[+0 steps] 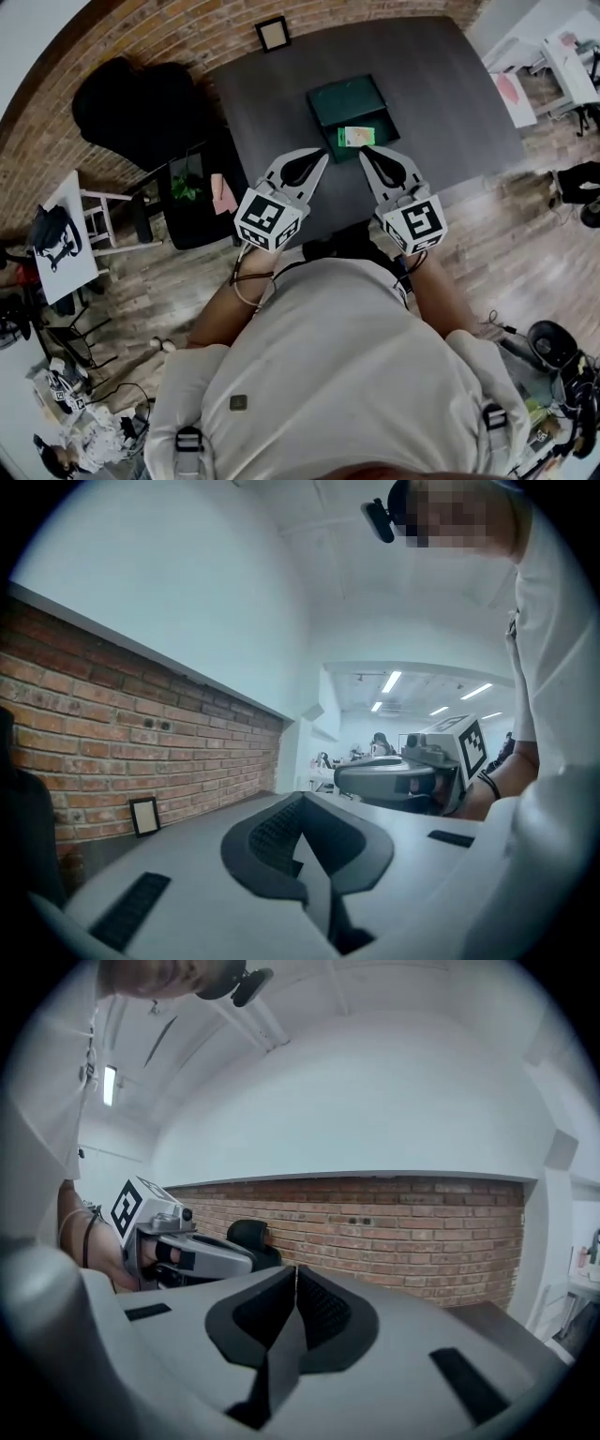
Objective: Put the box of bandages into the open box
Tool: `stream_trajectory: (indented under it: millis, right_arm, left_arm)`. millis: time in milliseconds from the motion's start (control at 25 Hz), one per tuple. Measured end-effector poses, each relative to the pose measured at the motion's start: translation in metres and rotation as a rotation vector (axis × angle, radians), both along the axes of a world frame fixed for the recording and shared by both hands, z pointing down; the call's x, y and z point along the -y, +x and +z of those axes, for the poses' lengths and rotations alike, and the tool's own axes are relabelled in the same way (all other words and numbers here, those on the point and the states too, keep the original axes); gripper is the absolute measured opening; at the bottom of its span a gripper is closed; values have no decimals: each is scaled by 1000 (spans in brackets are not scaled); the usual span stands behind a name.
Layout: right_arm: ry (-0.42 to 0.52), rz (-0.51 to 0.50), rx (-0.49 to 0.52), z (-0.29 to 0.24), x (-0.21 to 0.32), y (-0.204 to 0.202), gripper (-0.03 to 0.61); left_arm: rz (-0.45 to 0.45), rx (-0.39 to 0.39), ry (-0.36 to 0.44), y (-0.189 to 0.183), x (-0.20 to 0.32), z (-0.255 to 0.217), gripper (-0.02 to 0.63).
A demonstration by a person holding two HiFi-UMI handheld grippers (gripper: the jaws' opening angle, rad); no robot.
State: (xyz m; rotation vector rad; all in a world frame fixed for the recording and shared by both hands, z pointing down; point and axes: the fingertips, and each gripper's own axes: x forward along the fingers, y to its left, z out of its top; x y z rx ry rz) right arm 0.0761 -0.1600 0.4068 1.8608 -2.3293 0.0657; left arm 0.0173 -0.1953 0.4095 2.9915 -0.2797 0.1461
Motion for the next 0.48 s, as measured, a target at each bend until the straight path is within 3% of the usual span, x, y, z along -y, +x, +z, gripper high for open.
stream_trajectory:
  millis: [280,480]
  right_arm:
    - [40,21,-21,-20,-38,2,25]
    - [61,-10,-24,-34,-62,18,25]
  left_arm:
    - [31,-23,18,3,-34,-17,15]
    - [3,-35,38,19,-56,-33,15]
